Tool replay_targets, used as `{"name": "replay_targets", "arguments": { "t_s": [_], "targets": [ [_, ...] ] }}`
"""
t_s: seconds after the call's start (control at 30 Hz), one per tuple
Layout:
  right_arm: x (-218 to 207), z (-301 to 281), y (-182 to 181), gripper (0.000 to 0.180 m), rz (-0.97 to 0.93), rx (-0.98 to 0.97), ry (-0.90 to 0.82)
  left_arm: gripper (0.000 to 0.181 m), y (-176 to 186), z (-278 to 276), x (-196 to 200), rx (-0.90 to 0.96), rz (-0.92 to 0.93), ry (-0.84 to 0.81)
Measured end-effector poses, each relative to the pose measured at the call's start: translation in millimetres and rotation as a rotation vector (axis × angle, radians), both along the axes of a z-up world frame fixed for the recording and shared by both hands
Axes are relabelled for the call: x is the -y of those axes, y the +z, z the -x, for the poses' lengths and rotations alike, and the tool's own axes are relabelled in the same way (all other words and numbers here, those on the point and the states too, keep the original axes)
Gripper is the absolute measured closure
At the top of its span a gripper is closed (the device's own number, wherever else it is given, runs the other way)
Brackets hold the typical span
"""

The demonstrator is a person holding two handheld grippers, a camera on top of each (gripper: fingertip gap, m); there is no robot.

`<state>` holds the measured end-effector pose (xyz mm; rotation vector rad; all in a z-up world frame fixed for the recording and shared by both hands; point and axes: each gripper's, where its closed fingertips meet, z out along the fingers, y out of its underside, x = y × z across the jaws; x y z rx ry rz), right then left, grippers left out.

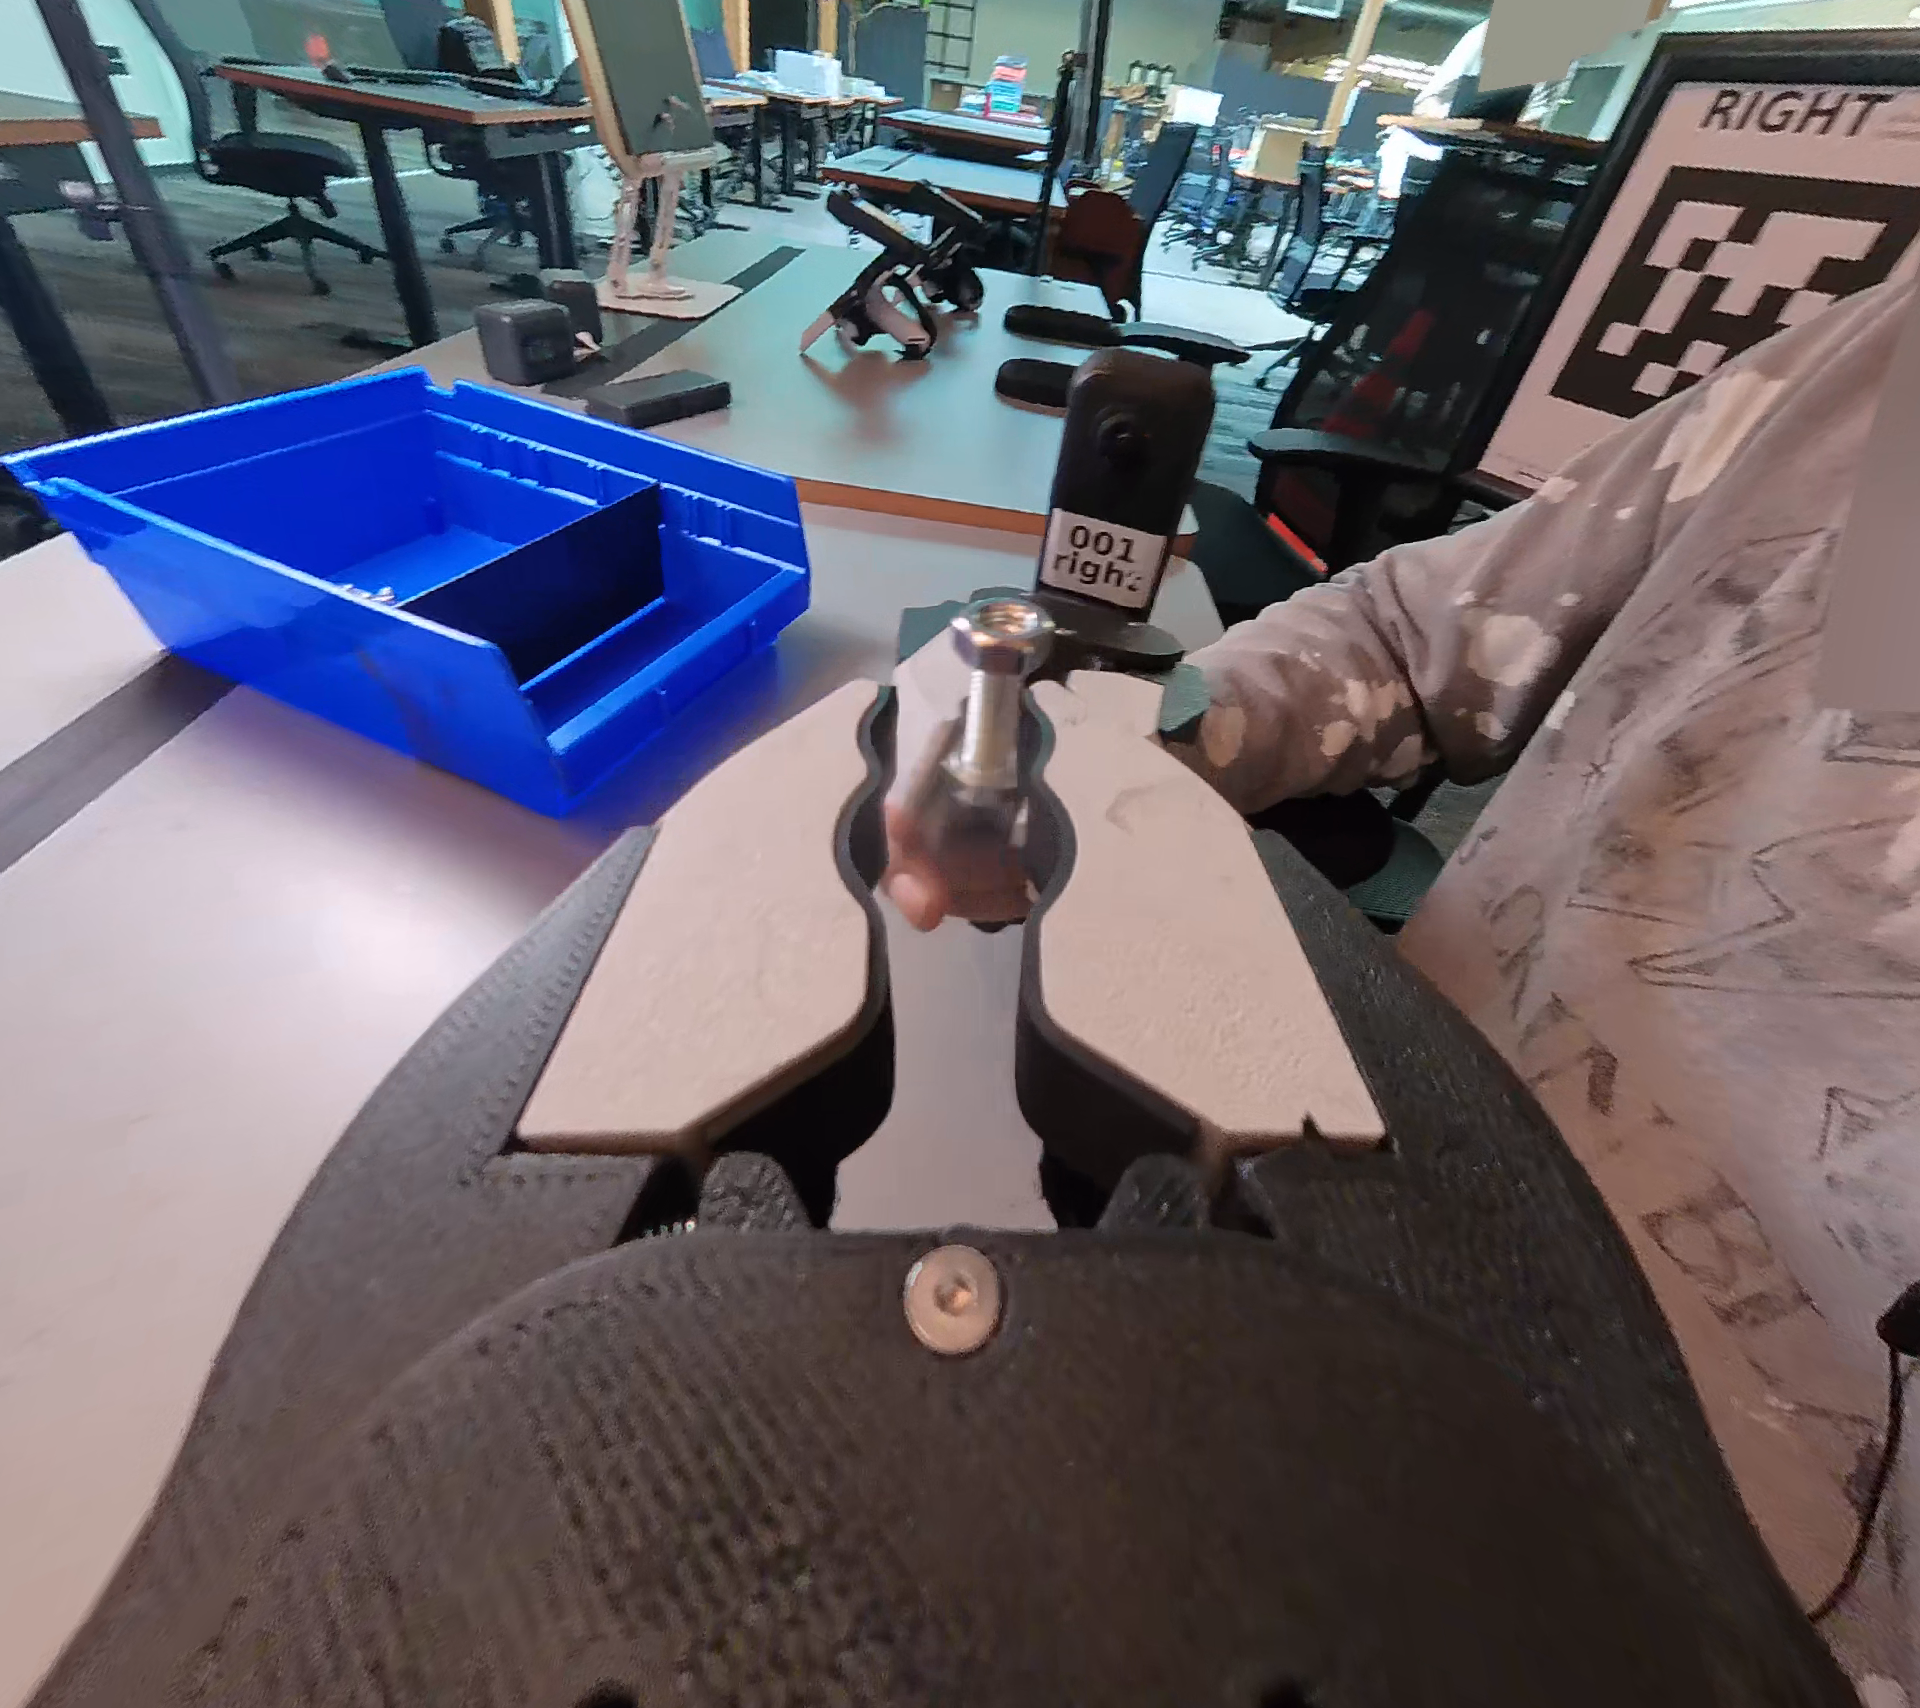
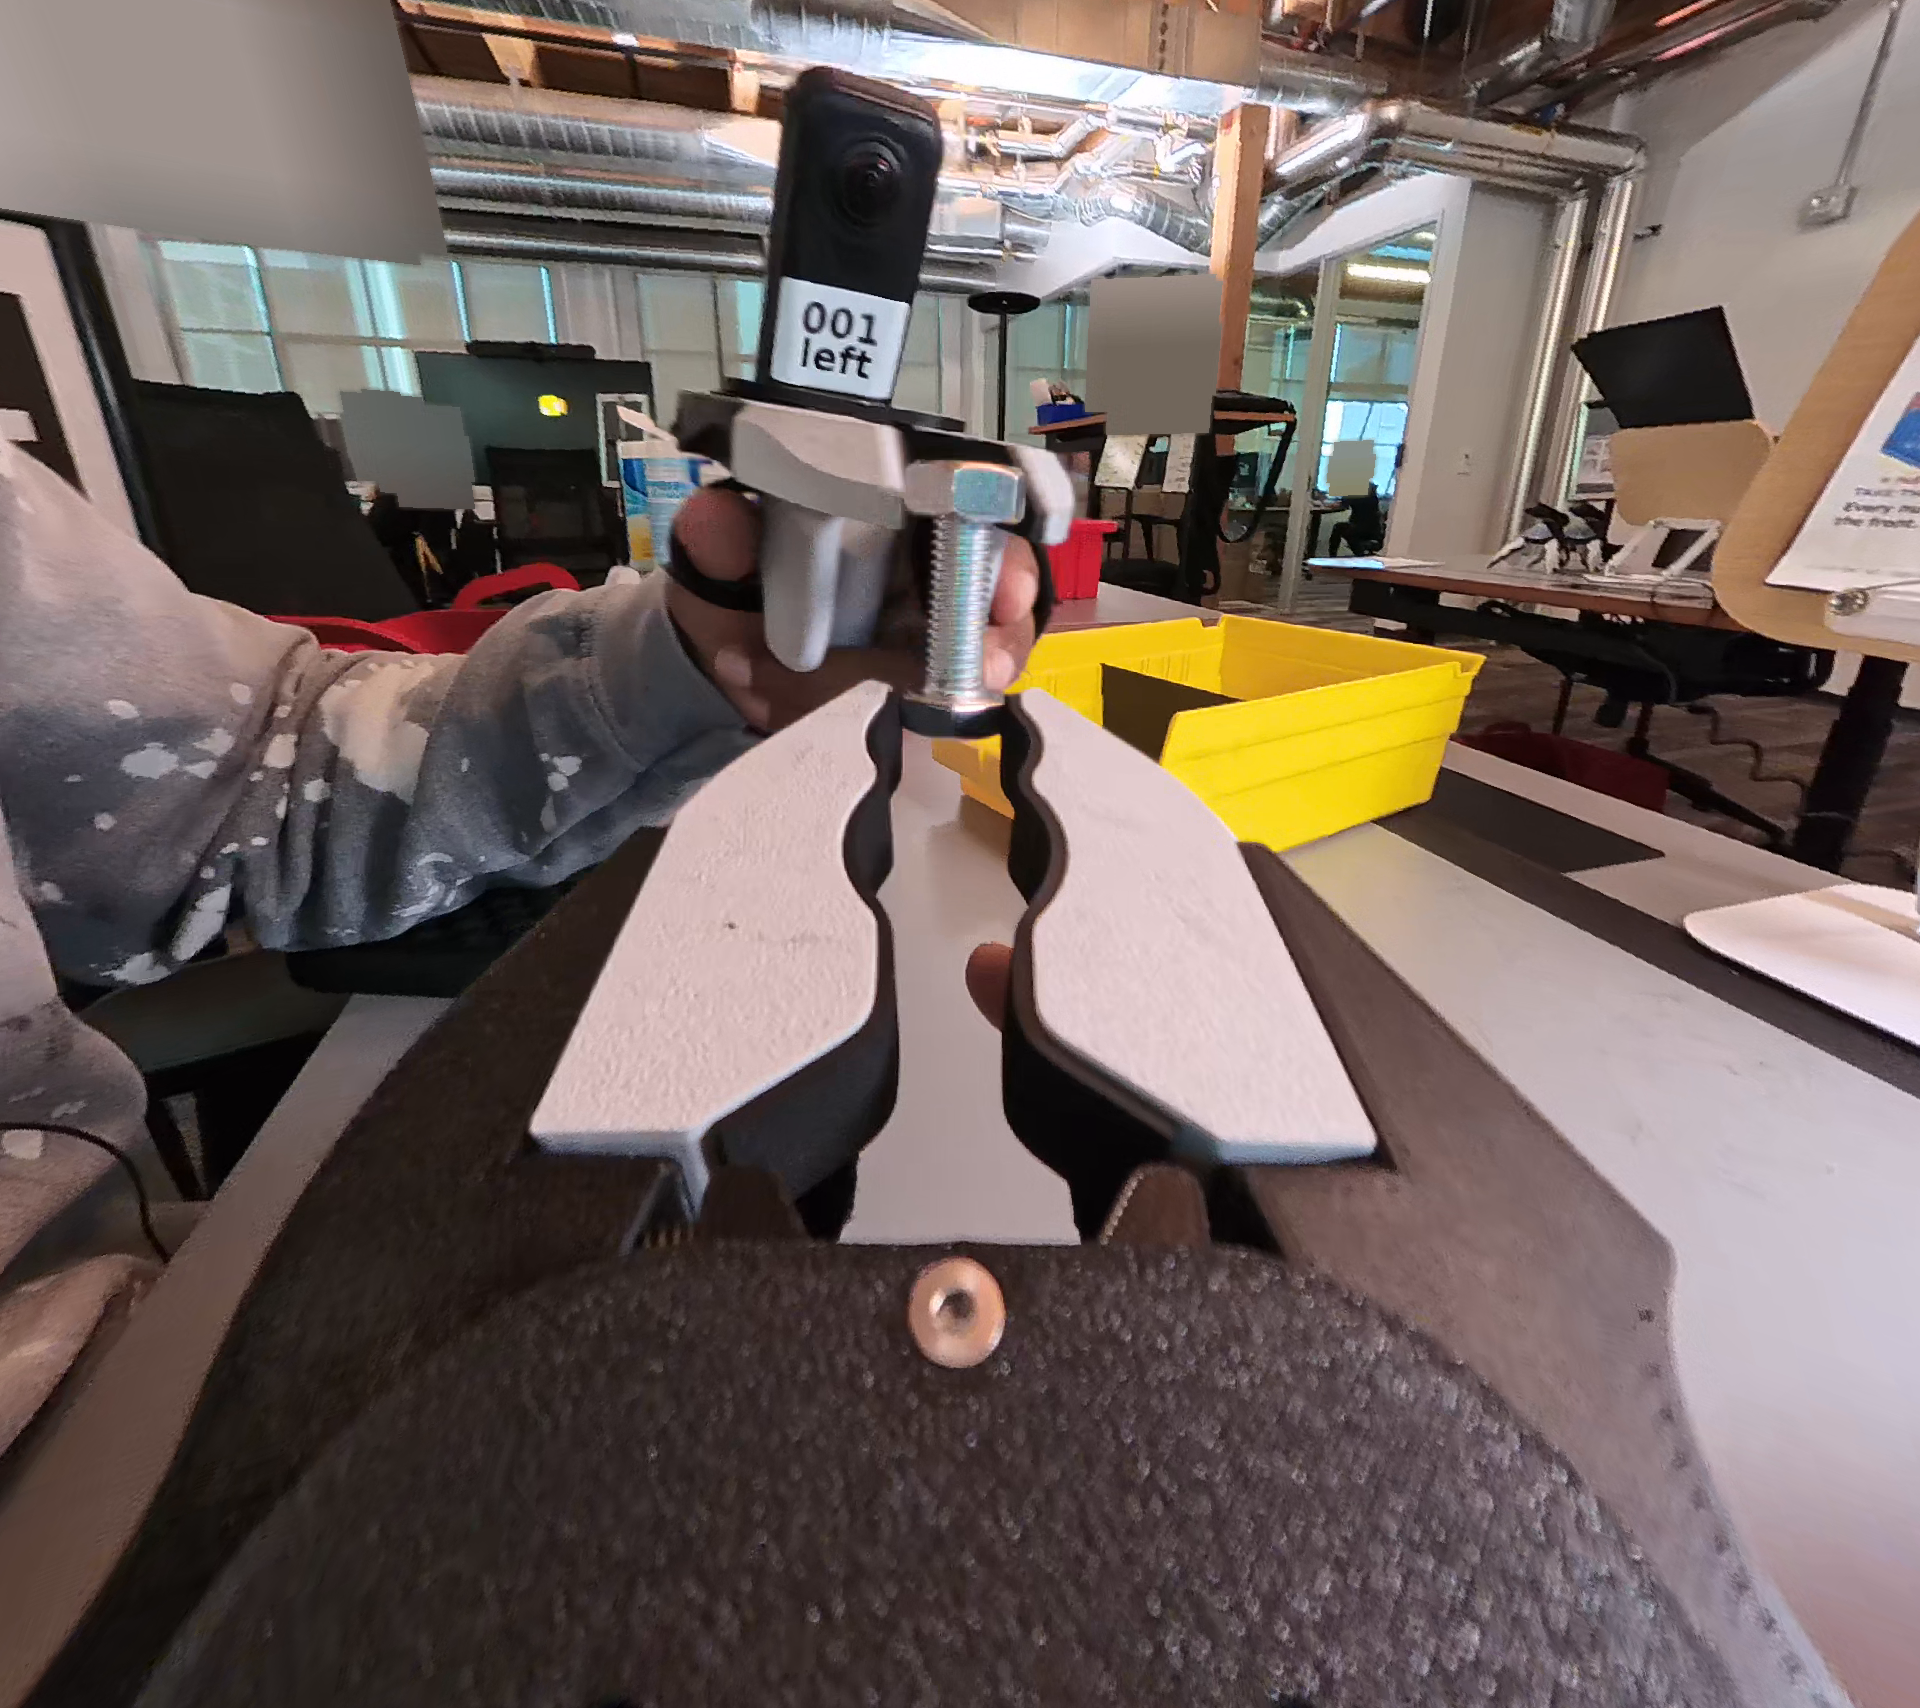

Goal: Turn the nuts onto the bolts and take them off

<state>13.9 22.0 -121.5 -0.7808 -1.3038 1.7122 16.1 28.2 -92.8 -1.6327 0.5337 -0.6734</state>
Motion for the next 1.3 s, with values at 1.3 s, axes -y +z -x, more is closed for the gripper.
{"name": "replay_targets", "arguments": {
  "t_s": [1.3],
  "targets": [
    [13.7, 9.4, -14.4, 0.162, -0.02, 0.083, 0.025, 0.17, -24.7, -12.9, 2.8, 0.02, -0.057, -0.03]
  ]
}}
